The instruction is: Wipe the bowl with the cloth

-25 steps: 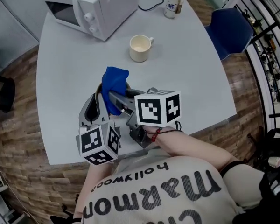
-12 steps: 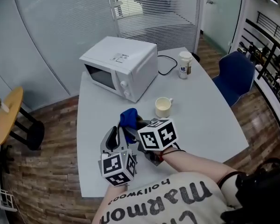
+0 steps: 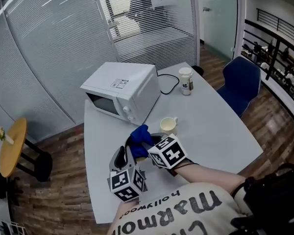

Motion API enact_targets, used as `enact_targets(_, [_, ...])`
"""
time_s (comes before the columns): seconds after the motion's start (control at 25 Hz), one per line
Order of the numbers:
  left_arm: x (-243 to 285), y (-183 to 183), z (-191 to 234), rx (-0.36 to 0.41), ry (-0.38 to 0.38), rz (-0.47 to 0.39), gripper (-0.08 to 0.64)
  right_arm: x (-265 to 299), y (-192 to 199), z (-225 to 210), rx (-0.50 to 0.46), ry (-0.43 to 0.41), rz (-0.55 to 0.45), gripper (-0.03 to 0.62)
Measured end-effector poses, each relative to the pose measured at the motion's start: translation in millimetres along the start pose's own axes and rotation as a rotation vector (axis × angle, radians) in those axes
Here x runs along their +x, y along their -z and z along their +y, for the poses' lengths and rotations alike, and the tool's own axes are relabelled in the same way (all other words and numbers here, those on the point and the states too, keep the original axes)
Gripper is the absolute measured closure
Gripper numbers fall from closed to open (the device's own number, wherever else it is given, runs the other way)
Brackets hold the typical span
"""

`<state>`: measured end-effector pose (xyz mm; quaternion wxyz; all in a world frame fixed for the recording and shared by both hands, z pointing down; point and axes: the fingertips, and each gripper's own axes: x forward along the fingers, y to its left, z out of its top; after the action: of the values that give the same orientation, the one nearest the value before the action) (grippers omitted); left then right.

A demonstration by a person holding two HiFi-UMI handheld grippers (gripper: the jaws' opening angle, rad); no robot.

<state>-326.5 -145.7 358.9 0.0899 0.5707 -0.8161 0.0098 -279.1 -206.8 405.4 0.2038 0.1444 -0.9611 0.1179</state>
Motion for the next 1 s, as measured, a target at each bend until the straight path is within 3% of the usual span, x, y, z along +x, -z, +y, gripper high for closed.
enact_targets(0.16, [4, 4, -6, -0.039, 0.016, 0.006, 0.488, -13, -1, -15, 0.006, 0.036, -0.008, 0.531])
enact_targets(0.24, [6, 3, -7, -0.06, 0.023, 0.001, 0.486, -17, -5, -15, 0.099, 0.0, -0.032, 0.531])
enact_targets(0.32, [5, -2, -12, -0.06, 0.038, -0.007, 0.489, -23, -14, -6, 0.236, -0.075, -0.068, 0.531])
enact_targets(0.4, [4, -8, -21, -0.048, 0.061, -0.021, 0.506, -30, -25, 10, 0.31, -0.149, -0.106, 0.531])
enact_targets(0.52, [0, -16, -33, -0.058, 0.093, -0.041, 0.509, -37, -34, 29, 0.322, -0.197, -0.131, 0.531])
enact_targets(0.76, [-8, -23, -38, -0.106, 0.112, -0.069, 0.508, -45, -35, 31, 0.334, -0.196, -0.141, 0.531])
enact_targets(1.0, [-14, -29, -34, -0.115, 0.101, -0.08, 0.499, -40, -19, 40, 0.313, -0.209, -0.055, 0.531])
